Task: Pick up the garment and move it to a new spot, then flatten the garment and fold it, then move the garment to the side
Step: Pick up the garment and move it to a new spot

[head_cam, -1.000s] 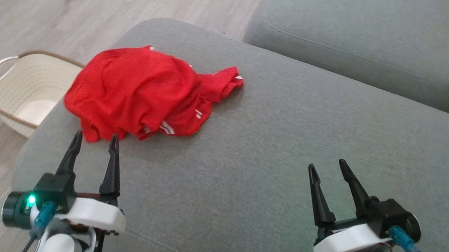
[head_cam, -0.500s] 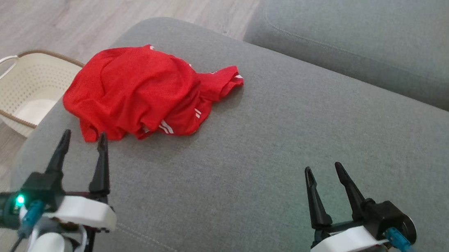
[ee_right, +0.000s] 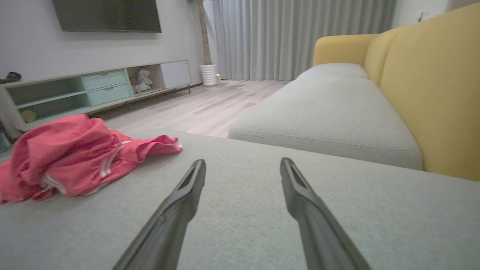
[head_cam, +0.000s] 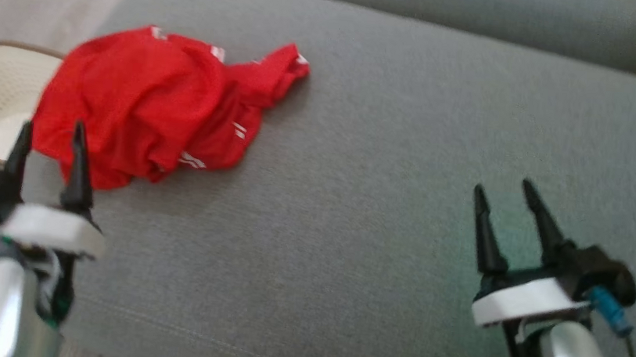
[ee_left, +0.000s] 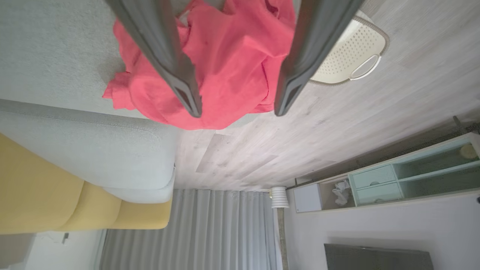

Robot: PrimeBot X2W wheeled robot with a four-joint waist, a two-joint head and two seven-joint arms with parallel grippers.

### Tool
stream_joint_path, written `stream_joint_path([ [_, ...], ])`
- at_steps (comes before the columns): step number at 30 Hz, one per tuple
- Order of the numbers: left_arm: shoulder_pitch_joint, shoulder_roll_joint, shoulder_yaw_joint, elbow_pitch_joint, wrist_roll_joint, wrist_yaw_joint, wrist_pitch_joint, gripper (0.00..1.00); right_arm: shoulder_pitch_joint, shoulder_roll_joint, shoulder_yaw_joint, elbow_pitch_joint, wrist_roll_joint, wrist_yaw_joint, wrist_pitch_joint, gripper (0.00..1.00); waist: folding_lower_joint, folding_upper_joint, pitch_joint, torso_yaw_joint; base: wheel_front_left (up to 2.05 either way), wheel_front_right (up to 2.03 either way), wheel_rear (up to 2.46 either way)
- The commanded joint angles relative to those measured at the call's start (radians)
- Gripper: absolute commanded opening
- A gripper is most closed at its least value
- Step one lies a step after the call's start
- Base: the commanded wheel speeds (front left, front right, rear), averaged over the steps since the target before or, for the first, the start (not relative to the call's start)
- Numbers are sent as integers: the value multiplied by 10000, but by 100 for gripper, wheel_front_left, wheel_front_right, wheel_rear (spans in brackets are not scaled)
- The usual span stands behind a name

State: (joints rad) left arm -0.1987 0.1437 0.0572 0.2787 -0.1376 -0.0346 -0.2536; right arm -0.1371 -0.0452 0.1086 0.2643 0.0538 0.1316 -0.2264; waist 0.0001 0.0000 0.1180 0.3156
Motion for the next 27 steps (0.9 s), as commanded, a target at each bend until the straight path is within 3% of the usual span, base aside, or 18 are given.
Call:
stream_joint_path([
  [1,-861,556,423,143,-99,-172,181,100,-511,-50,48,-454,-139,-9,58,100,-1,0,687,-556,0,0,0],
  [10,-3322,1968,148,2314,-926,-862,2190,100,-1040,-50,-413,-1097,-386,-9,161,100,-1,0,1724,-1268,0,0,0],
  [17,-4337,2880,-1107,3631,-1698,-955,3697,100,-1156,-50,-242,-1417,-450,-9,208,100,-1,0,2183,-1716,0,0,0],
  [22,-4664,3461,-1976,4361,-2316,-958,4187,100,-1198,-50,-153,-1466,-432,-9,187,100,-1,0,2286,-1963,0,0,0],
  [23,-4702,3550,-2072,4509,-2394,-958,4202,45,-1201,-50,-135,-1467,-429,-9,181,100,-1,0,2291,-2002,0,0,0],
  [24,-4741,3617,-2136,4642,-2458,-958,4155,0,-1204,-50,-120,-1468,-425,-9,174,100,-1,0,2296,-2034,0,0,0],
  [27,-4817,3727,-2212,4894,-2492,-959,3961,0,-1199,-50,-101,-1451,-416,-9,156,100,-1,0,2273,-2083,0,0,0],
])
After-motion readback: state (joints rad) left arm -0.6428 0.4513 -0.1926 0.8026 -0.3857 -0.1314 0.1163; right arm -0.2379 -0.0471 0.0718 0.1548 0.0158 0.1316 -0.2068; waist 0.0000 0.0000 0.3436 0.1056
